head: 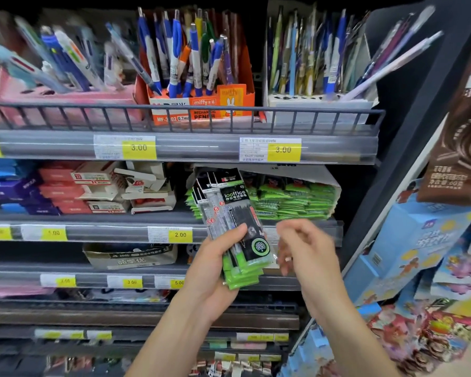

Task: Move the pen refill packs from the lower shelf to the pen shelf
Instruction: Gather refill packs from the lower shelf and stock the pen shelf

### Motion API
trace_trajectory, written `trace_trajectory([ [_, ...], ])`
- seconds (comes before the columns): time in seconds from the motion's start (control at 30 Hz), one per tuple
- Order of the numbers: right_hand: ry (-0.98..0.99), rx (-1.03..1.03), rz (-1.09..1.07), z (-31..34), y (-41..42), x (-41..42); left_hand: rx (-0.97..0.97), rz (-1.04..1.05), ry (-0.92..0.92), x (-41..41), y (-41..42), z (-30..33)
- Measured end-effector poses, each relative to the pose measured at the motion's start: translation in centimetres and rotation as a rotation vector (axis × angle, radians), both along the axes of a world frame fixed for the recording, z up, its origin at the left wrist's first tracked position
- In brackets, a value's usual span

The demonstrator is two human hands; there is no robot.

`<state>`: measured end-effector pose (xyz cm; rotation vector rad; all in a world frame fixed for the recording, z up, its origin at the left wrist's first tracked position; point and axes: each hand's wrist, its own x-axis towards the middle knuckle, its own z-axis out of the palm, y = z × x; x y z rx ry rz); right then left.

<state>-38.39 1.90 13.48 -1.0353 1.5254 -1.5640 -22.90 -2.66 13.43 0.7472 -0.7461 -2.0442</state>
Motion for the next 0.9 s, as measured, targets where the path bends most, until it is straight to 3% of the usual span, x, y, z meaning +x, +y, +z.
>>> trace_trajectory([
  [0.1, -0.094, 0.055, 0.197, 0.5, 2.2, 1.4, -0.054, 0.022, -0.024, 0.2, -0.1, -0.2],
  [0.4, -0.086, 0.116, 0.102, 0.3, 2.2, 1.6, 0.001, 0.083, -0.092, 0.4, -0.1, -0.8],
  [0.9, -0.200, 0.153, 0.166, 1.2, 2.4, 0.9, -0.047, 0.167, -0.089, 1.9, 0.2, -0.7],
])
